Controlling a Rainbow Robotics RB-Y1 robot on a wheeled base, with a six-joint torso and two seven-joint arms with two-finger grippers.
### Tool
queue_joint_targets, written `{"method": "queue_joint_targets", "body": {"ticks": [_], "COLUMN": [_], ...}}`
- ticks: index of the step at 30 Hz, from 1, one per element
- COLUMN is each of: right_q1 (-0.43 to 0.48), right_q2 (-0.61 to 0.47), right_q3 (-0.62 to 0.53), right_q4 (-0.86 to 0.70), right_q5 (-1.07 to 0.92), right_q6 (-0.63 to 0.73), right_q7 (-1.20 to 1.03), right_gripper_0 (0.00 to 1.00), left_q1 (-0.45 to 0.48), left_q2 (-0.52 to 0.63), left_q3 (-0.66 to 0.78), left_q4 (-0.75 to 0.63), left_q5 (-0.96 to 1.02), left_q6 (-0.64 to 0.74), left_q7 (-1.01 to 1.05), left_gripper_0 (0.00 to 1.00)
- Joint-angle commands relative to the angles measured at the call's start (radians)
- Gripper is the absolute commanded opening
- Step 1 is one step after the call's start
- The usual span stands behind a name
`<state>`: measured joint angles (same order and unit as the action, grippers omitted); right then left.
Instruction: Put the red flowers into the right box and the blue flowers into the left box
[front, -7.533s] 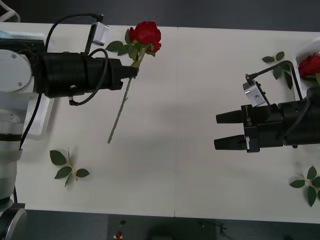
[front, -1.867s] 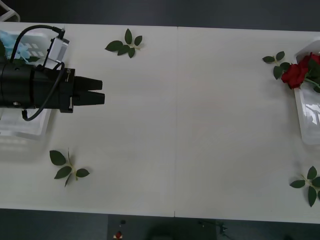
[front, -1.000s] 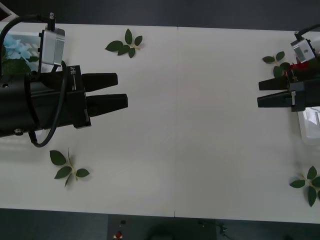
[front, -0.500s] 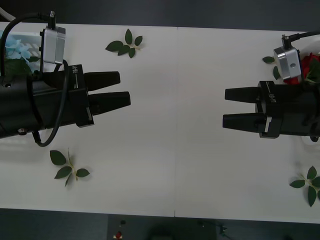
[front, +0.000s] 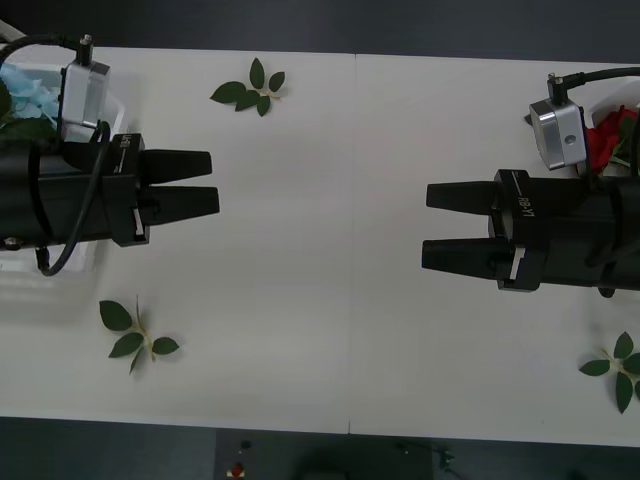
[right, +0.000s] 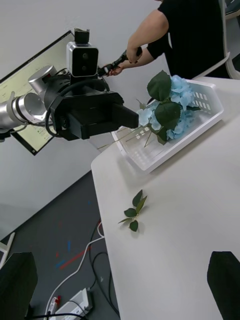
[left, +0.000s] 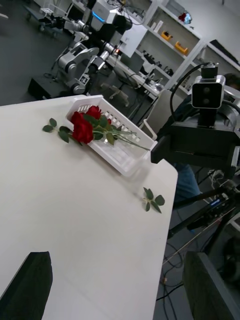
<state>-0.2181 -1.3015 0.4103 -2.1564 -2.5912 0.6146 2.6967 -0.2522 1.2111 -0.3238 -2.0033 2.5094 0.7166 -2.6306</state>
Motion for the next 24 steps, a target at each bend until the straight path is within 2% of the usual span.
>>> {"method": "queue_joint_targets", "body": {"ticks": [1,7,24], "right_q1": [0.009,0.014,0.014], "right_q2": [0.004,0.004,0.004], "right_q3": [-0.021,-0.021,-0.021], "right_q4": [-0.029,-0.029,-0.029], "right_q5": [-0.001,-0.003,-0.003], "right_q6": [0.001,0.002,0.002], "right_q7": [0.009,0.009,0.009], "right_gripper_0": [1.0,1.0,1.0], "left_q1": [0.002,-0.012,-0.019], "left_q2": [0.01,0.028,0.025], "left_q3": [0.006,0.005,0.005], "left_q4": [-0.012,-0.077,-0.078], "left_q5": [0.009,0.008,-0.031], "left_q6": [0.026,0.053,0.053], "left_q7": [-0.036,-0.009,0.007], "left_gripper_0": [0.75,0.75,0.75]}}
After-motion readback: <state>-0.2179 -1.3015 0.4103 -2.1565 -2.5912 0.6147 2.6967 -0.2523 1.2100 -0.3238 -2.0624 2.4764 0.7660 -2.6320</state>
